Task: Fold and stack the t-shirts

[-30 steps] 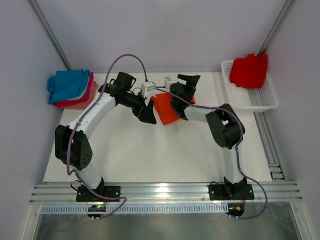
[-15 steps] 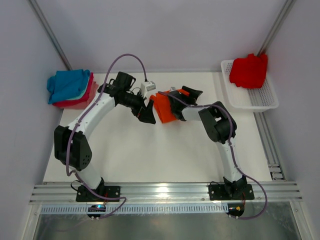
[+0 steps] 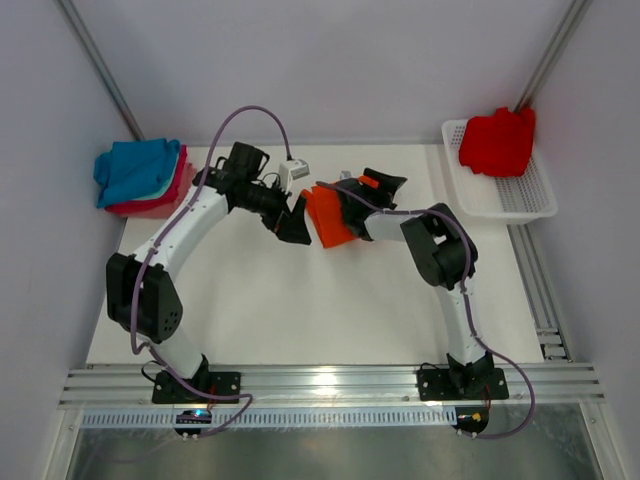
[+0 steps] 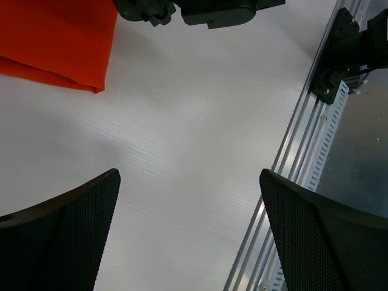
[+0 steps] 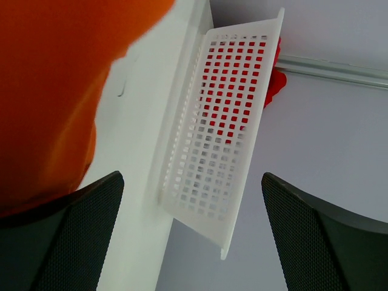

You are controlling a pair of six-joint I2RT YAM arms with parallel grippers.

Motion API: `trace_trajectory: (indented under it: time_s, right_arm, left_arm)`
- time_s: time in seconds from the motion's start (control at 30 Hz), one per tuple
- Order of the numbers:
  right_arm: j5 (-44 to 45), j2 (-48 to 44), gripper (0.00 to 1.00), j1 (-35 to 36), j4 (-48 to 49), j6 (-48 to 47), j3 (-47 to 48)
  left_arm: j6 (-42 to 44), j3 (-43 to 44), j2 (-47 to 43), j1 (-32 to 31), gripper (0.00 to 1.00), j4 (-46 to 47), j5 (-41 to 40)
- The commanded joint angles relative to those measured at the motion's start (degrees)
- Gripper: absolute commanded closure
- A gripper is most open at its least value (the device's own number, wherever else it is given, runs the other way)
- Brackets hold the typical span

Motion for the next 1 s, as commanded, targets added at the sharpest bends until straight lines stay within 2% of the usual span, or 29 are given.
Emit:
trace_trajectory:
  time_s: [0.0, 0.1, 0.17, 0.27, 0.37, 0.4, 0.47, 0.5, 0.53, 0.57, 0.67, 0.77, 0.97]
  right_arm:
    - [0.0, -8.9, 0.01, 0.3, -2.9, -1.7, 3.9]
    - [-0.5, -13.4, 0.01, 0.2, -10.3, 0.5, 8.0]
    - [-0.5, -15.6, 0.01, 0.3, -11.4, 1.1, 9.7]
    - [-0.3, -18.0, 0.01, 0.3, -11.5, 1.6, 8.6]
    - [0.0, -19.9, 0.01, -0.1, -9.4, 3.1, 5.2]
    - [-0.2, -20.1, 0.01, -0.2, -10.2, 4.3, 4.5]
    - [-0.7, -19.9, 0.01, -0.3, -10.7, 6.4, 2.2]
    - [-0.8, -19.8, 0.01, -0.4, -9.3, 7.1, 1.1]
    - [-0.6, -19.7, 0.01, -0.4, -8.0, 7.0, -1.1]
    - [-0.5, -19.5, 0.0, -0.4, -6.9, 7.0, -2.0]
    - [-0.6, -18.3, 0.01, -0.7, -5.9, 8.4, -3.6]
    - [-0.8, -17.3, 0.01, -1.2, -2.6, 7.5, -5.6]
    - [-2.2, -14.1, 0.01, -2.9, -2.3, 6.5, -4.6]
  left_arm:
    - [-5.6, 0.5, -6.7, 2.1, 0.01, 6.6, -1.7]
    - [-11.8, 2.9, -10.2, 5.5, 0.01, 11.6, -7.7]
    - [-18.4, 1.2, -11.9, 7.0, 0.01, 15.6, -12.9]
    - [-26.2, -3.7, -13.8, 10.4, 0.01, 22.3, -15.5]
    - [-33.4, -8.7, -12.4, 16.4, 0.01, 27.4, -8.7]
    - [-35.6, -9.7, -11.1, 19.5, 0.01, 28.8, -2.2]
    - [-40.2, -11.2, -5.3, 21.6, 0.01, 32.4, 4.6]
    - [-44.1, -11.5, -2.8, 23.6, 0.01, 33.5, 11.2]
    - [-45.7, -11.9, -0.3, 24.8, 0.01, 35.0, 12.7]
    - [-46.9, -12.3, 4.0, 25.2, 0.01, 37.5, 12.8]
    - [-45.8, -13.3, 9.2, 25.3, 0.01, 39.1, 12.2]
    - [-44.3, -13.2, 11.4, 25.3, 0.01, 39.6, 11.9]
    - [-45.4, -12.2, 14.8, 25.1, 0.01, 40.9, 10.9]
